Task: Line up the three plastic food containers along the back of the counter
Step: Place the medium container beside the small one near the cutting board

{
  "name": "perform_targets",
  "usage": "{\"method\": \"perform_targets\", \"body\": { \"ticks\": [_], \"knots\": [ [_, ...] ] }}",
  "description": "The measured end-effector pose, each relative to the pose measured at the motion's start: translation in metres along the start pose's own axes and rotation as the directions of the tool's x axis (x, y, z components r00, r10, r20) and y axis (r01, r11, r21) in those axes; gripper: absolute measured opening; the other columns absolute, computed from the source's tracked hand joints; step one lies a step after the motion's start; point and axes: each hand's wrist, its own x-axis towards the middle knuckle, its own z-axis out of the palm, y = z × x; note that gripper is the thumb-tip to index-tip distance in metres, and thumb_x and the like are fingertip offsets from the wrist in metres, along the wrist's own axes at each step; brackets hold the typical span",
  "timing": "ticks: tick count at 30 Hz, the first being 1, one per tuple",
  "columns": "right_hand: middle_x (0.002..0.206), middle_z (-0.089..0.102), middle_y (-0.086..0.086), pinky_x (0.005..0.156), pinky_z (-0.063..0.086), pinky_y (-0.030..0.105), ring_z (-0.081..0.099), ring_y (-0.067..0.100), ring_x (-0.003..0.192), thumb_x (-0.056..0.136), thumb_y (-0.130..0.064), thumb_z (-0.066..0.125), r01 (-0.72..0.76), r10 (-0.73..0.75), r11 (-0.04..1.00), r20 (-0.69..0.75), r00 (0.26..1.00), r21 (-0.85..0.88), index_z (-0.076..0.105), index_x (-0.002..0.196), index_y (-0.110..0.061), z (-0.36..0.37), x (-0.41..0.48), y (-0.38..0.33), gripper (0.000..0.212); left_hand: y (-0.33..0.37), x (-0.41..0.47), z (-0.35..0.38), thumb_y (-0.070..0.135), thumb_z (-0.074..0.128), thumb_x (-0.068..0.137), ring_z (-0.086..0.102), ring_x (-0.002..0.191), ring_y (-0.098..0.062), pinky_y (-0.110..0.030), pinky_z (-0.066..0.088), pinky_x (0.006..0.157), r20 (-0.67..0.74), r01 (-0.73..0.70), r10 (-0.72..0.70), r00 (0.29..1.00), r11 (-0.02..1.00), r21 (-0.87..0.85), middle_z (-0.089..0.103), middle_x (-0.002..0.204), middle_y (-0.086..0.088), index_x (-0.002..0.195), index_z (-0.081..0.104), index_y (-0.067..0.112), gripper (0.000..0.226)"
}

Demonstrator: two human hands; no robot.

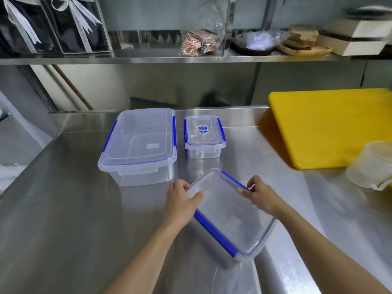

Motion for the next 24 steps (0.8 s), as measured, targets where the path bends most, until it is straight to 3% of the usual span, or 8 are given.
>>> {"method": "perform_targets", "body": {
  "ticks": [3,7,11,15,20,24],
  "knots": [
    [0.083,0.055,0.011,0.060,0.040,0.035,0.052,0.026,0.071,0.088,-0.042,0.052,-0.063,0.064,0.998,-0.164,0.984,0.012,0.040,0.090,-0.011,-0.001,-0.002,0.005,0.033,0.007,-0.009,0.008,0.036,0.073,0.071,0.042,0.106,-0.025,-0.034,0.035,0.090,-0.011,-0.068,0.069,0.998,0.995,0.071,0.042,0.102,-0.002,0.097,0.043,0.013,0.045],
    [0.092,0.049,0.012,0.070,0.041,0.038,0.050,0.029,0.078,0.092,-0.032,0.049,-0.172,0.215,0.972,-0.321,0.922,0.158,0.035,0.100,-0.009,-0.004,-0.002,0.009,0.028,0.011,-0.020,0.021,0.044,0.075,0.067,0.039,0.113,-0.016,-0.028,0.033,0.095,0.268,-0.106,0.093,0.959,0.994,0.032,0.036,0.111,0.005,0.107,0.034,0.020,0.061],
    [0.107,0.053,0.017,0.074,0.043,0.038,0.049,0.027,0.084,0.091,-0.026,0.050,-0.236,0.308,0.945,-0.373,0.875,0.227,0.036,0.112,-0.004,-0.010,-0.002,0.011,0.034,0.014,-0.031,0.039,0.047,0.079,0.060,0.036,0.112,-0.013,-0.027,0.035,0.096,0.382,-0.198,0.154,0.911,0.977,0.077,0.032,0.114,0.006,0.108,0.027,0.027,0.074],
    [0.121,0.053,0.013,0.080,0.046,0.035,0.052,0.022,0.095,0.085,-0.037,0.058,-0.045,0.083,0.994,-0.430,0.899,0.098,0.046,0.118,-0.009,-0.013,-0.011,0.015,0.045,0.019,-0.033,0.052,0.043,0.082,0.057,0.035,0.115,-0.014,-0.032,0.036,0.102,0.392,-0.247,0.200,0.898,0.966,0.074,0.027,0.117,0.006,0.120,0.027,0.025,0.086],
    [0.103,0.057,-0.001,0.076,0.046,0.029,0.053,0.013,0.090,0.079,-0.051,0.056,0.190,-0.217,0.976,-0.443,0.870,-0.105,0.058,0.104,-0.017,-0.027,-0.026,0.009,0.043,0.020,-0.027,0.061,0.042,0.078,0.065,0.039,0.115,-0.013,-0.028,0.040,0.098,0.370,-0.328,0.281,0.886,0.942,0.069,0.030,0.118,0.008,0.119,0.039,0.022,0.069],
    [0.097,0.058,-0.003,0.078,0.039,0.026,0.053,0.016,0.091,0.067,-0.067,0.047,0.272,-0.335,0.938,-0.356,0.872,-0.216,0.062,0.097,-0.016,-0.039,-0.037,0.012,0.061,0.021,-0.021,0.069,0.043,0.076,0.068,0.040,0.110,-0.014,-0.030,0.040,0.095,0.289,-0.423,0.378,0.880,0.900,0.109,0.042,0.117,0.001,0.111,0.051,0.017,0.056]
  ]
}}
